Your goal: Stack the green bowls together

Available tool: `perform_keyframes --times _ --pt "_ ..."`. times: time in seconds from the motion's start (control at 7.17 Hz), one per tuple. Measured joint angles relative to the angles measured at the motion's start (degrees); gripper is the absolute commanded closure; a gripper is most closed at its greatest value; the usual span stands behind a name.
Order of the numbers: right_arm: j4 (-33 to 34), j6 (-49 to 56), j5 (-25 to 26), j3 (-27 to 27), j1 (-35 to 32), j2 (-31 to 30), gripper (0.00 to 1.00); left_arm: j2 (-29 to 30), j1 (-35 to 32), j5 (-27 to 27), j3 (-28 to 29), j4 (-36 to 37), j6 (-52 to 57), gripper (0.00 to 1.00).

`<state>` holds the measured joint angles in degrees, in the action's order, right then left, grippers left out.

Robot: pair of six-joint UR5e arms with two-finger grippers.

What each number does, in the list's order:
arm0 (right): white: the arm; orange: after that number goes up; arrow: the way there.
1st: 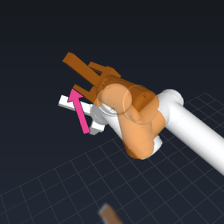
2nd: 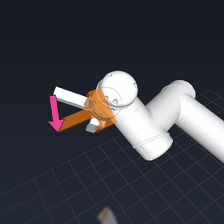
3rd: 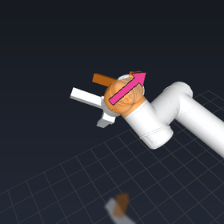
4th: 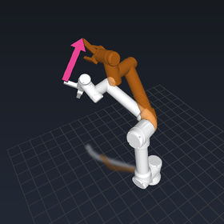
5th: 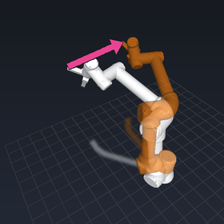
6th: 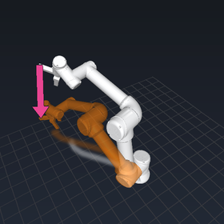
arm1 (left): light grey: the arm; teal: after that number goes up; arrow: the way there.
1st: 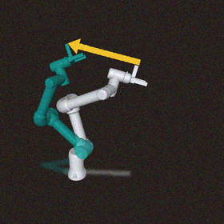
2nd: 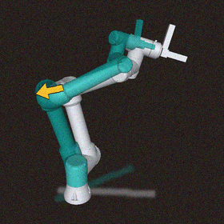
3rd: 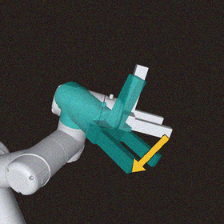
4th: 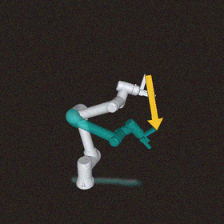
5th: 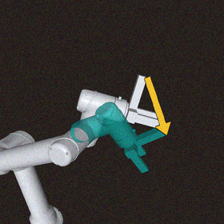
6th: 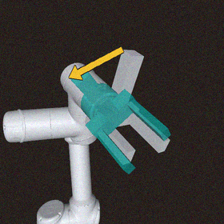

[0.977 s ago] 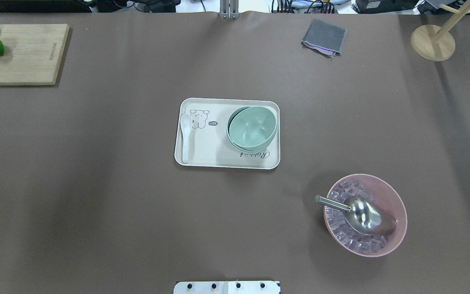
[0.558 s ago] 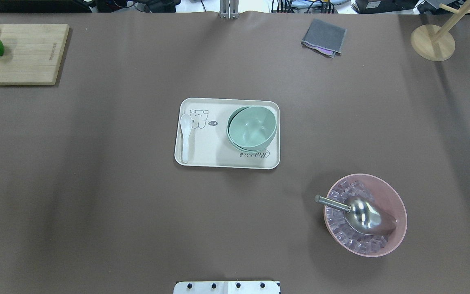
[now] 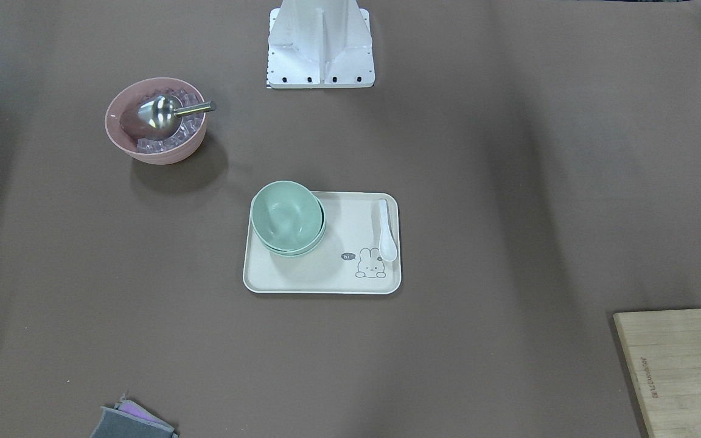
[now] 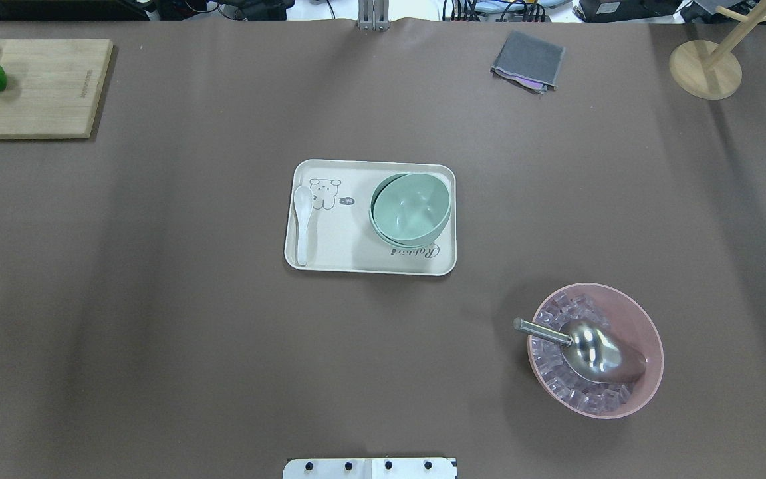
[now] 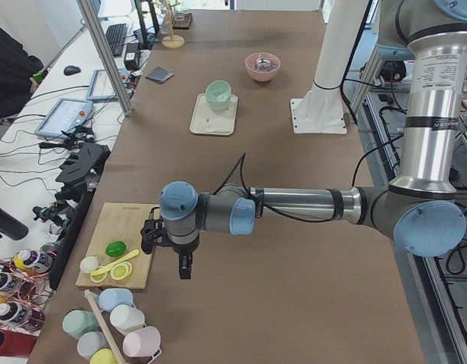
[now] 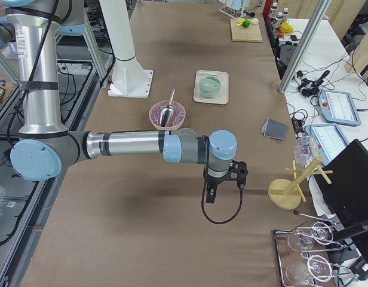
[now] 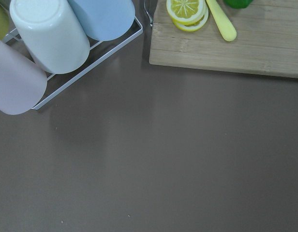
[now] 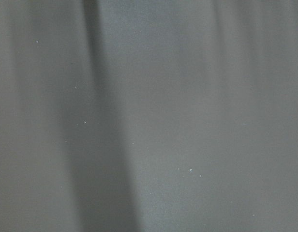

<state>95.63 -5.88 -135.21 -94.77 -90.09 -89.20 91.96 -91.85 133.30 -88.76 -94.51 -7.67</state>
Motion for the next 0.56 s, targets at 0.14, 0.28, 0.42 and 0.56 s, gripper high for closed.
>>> perform_keyframes --times 0.14,0.28,0.42,0.56 --pt "0.0 0.0 0.0 0.0 0.0 0.0 0.0 0.1 0.0 0.0 0.0 0.0 -0.1 0.02" --pt "0.0 0.0 -0.1 0.0 0.0 0.0 0.0 0.1 0.0 0.0 -0.1 0.0 -0.3 0.02" --pt "0.0 -0.1 -0.1 0.0 0.0 0.1 0.0 0.2 0.0 0.0 -0.1 0.0 -0.3 0.02" --pt "0.0 -0.1 -0.1 0.0 0.1 0.1 0.0 0.3 0.0 0.0 -0.1 0.0 -0.3 0.02"
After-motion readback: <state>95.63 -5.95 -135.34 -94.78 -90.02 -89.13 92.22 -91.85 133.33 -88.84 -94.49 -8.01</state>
